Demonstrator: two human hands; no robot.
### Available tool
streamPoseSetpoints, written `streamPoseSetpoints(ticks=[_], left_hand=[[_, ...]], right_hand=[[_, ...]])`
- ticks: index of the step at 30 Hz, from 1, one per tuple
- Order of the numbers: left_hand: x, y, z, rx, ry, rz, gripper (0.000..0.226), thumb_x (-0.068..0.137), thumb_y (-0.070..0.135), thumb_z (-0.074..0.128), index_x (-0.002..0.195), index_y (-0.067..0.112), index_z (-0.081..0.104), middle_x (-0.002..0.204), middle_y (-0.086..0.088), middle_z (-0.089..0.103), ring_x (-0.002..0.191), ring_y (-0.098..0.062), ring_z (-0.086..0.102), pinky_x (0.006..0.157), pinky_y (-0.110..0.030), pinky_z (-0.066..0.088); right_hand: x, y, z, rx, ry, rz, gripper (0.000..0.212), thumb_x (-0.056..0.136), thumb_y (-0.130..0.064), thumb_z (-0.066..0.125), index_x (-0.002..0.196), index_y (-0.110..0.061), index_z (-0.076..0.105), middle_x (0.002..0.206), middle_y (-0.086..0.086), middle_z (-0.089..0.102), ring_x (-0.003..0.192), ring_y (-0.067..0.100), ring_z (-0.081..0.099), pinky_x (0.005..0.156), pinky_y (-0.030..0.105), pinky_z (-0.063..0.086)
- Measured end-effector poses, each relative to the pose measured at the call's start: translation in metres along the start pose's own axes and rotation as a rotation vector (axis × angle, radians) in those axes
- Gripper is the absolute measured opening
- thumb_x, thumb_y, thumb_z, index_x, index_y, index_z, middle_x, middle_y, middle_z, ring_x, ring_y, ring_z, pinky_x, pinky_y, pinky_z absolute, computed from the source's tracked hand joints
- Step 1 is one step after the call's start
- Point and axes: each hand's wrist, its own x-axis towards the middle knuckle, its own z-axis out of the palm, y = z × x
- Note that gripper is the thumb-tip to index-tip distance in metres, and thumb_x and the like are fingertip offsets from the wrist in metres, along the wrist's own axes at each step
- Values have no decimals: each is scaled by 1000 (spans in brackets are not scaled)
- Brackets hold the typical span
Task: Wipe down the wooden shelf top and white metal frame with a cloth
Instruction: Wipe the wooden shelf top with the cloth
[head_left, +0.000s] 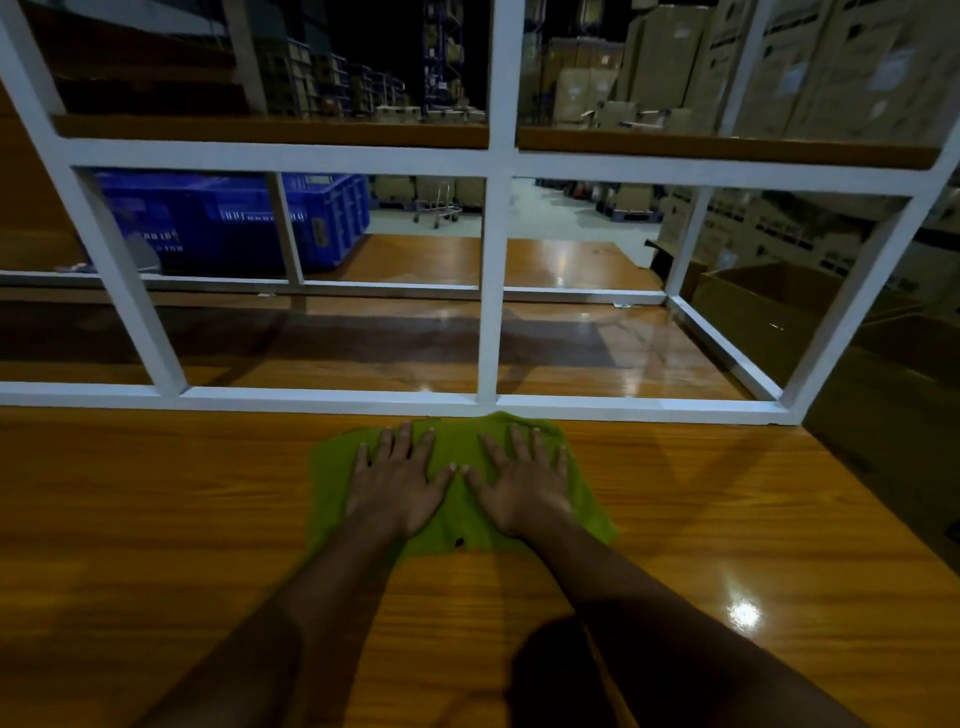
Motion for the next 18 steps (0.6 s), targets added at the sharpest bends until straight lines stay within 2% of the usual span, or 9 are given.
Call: streamPoseSetpoints(ticks=[6,14,18], left_hand=[[15,33,5,-35,23,10,74,95,69,10,158,30,4,166,-5,-5,152,-27,-4,120,-54,0],[20,121,9,-72,-1,155,74,96,68,12,158,28,6,165,-7,-5,152,-28,-5,120,-54,-4],[22,132,9,-78,-14,191,73,96,68,15,158,30,6,166,-4,-6,152,-26,-7,120,-54,-4]], right_hand=[[8,33,-5,-2,10,37,71,94,-73,15,156,-41,3,166,1,-4,152,30,-7,118,58,-8],[-11,115,-16,0,28,201,72,92,-76,14,156,-44,3,166,0,-4,152,28,-5,119,55,-4],[-18,125,-20,9,0,248,72,92,-76,14,155,-43,3,166,0,-5,152,28,-7,119,56,-4]])
